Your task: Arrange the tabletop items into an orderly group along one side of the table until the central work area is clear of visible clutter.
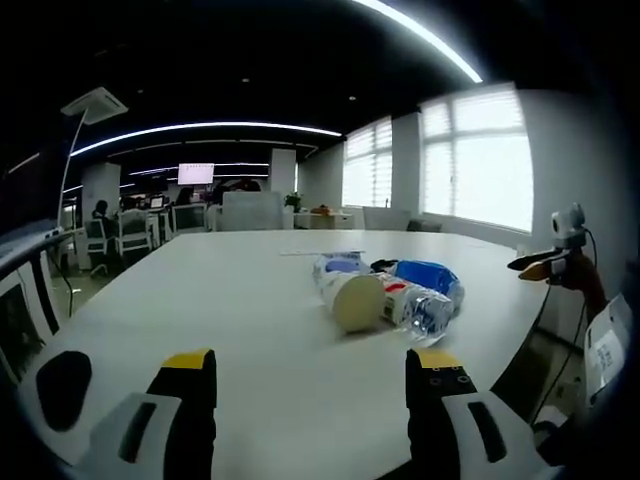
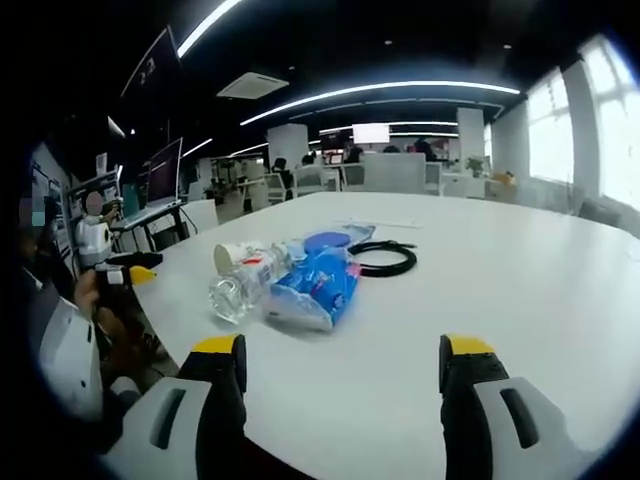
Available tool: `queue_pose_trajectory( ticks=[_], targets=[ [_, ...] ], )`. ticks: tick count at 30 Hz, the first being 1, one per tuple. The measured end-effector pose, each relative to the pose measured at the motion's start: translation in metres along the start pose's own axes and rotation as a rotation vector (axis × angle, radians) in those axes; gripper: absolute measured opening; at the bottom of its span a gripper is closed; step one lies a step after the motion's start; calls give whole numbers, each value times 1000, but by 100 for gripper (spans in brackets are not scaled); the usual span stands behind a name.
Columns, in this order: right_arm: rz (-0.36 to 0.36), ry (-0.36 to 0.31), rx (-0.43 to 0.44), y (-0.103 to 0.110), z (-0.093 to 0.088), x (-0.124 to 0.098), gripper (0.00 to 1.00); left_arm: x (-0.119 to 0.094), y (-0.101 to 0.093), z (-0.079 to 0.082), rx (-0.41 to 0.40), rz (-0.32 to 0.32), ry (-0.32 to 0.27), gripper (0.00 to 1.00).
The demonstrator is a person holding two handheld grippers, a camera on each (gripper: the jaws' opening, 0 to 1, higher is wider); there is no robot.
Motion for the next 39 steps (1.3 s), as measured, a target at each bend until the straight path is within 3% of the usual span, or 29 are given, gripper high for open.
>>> queue_pose_trajectory(
  ticks=[8,16,39],
  targets=[
    [19,3,-10,3,1,3,75,1,0,-2,-3,-3,7,76],
    [52,-34,-2,6,5,3,75,2,-1,0,-7,-11,-9,76],
    [77,-33,-10,10,10,13,74,2,-4,1,-11,-29,-13,76]
  ],
)
Point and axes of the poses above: the point that each gripper's makers call its tool centre point, and the gripper's own axes: x roughly forward along the fingers, y roughly to its left, z roughly out of its top, the point moved 10 cm from there along -x, roughly backward along the fingers, and after that the axes turned 5 degrees about z, right-handed, at the moved point
